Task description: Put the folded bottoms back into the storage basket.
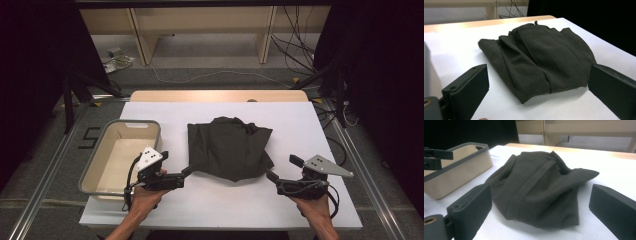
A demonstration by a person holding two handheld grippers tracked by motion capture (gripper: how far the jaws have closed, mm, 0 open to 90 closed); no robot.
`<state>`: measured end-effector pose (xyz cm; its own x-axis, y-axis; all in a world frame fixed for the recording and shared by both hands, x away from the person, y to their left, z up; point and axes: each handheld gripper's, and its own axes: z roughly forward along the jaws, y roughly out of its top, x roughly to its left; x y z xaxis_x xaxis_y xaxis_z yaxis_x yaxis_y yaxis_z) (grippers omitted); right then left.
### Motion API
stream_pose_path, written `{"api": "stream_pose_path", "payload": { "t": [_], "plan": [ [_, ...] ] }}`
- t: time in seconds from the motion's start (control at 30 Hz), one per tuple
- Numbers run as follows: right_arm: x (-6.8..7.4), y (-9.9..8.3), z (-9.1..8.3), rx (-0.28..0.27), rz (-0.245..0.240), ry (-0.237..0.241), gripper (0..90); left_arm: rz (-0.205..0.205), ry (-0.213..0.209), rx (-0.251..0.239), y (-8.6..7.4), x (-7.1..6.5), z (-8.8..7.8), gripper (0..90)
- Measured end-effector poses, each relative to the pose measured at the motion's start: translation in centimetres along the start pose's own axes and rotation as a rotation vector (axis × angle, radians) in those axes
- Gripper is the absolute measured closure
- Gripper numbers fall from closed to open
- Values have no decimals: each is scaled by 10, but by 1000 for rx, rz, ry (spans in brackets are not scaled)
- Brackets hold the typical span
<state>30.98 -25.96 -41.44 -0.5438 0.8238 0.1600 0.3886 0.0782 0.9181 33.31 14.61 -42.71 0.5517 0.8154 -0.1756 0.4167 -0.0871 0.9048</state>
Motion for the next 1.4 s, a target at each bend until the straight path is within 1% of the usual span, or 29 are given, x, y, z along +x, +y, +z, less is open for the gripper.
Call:
{"api": "stream_pose_path", "payload": {
  "t": [0.03, 0.1, 0.2, 0.3, 0.33, 0.37, 0.47, 0.5, 0.53, 0.6, 0.63, 0.67, 0.7, 0.73, 0.77, 0.83, 0.87, 0.9, 0.93, 0.97, 1.1, 1.13, 1.17, 1.2, 1.23, 1.27, 1.3, 1.33, 1.4],
  "plan": [
    [-4, 2, 2, 6, 1, -9, 49, 13, 10, 8, 0, 0, 4, 30],
    [-7, 3, 3, 11, 1, -14, 48, -1, 8, 21, 1, 2, 7, 30],
    [-13, 4, 6, 22, 0, -26, 45, -5, 15, 31, 1, 4, 11, 30],
    [-18, 5, 8, 38, 3, -31, 43, -26, 20, 53, 4, 8, 18, 30],
    [-18, 5, 8, 38, 3, -31, 43, -26, 20, 53, 4, 8, 18, 30],
    [-22, 6, 11, 53, 12, -29, 43, -42, 17, 62, 5, 9, 23, 30],
    [-25, 7, 13, 63, 12, -28, 43, -48, 15, 75, 7, 10, 27, 29],
    [-28, 8, 17, 80, 13, -22, 41, -68, 13, 88, 8, 12, 32, 30],
    [-28, 8, 17, 80, 13, -22, 41, -68, 13, 88, 8, 12, 32, 30],
    [-30, 10, 21, 93, 14, -19, 42, -81, 18, 104, 10, 13, 37, 29],
    [-33, 11, 27, 100, 12, -20, 41, -81, 23, 115, 10, 15, 40, 29],
    [-33, 11, 27, 100, 12, -20, 41, -82, 25, 123, 11, 16, 42, 29],
    [-35, 12, 31, 114, 20, -16, 41, -98, 31, 136, 11, 19, 48, 29],
    [-35, 12, 31, 114, 20, -16, 41, -98, 31, 136, 11, 19, 48, 30],
    [-38, 13, 37, 121, 25, -17, 41, -108, 37, 151, 12, 21, 52, 30],
    [-40, 14, 41, 128, 27, -16, 42, -107, 42, 155, 12, 22, 55, 30],
    [-41, 14, 44, 130, 32, -17, 42, -106, 57, 159, 12, 23, 58, 30],
    [-41, 14, 46, 131, 35, -16, 42, -127, 57, 167, 12, 26, 62, 30],
    [-41, 14, 46, 131, 35, -16, 42, -127, 57, 167, 12, 26, 62, 30],
    [-42, 15, 51, 138, 45, -14, 44, -158, 55, 175, 13, 28, 67, 30],
    [-43, 16, 58, 147, 34, -21, 44, -169, 63, 191, 13, 30, 74, 30],
    [-45, 17, 65, 153, 35, -25, 44, -176, 64, 195, 14, 31, 76, 30],
    [-45, 17, 67, 156, 35, -25, 44, -217, 53, 206, 15, 34, 79, 30],
    [-45, 17, 67, 156, 35, -25, 44, -217, 53, 206, 15, 34, 79, 30],
    [-47, 17, 72, 169, 36, -29, 44, -245, 49, 221, 16, 36, 82, 30],
    [-47, 17, 72, 169, 36, -29, 44, -245, 49, 221, 16, 36, 82, 30],
    [-48, 17, 77, 175, 35, -34, 44, -242, 64, 238, 18, 37, 84, 30],
    [-48, 17, 78, 177, 36, -34, 44, -248, 73, 242, 18, 38, 85, 30],
    [-49, 17, 80, 180, 35, -35, 44, -254, 76, 254, 18, 40, 87, 30]
  ]
}}
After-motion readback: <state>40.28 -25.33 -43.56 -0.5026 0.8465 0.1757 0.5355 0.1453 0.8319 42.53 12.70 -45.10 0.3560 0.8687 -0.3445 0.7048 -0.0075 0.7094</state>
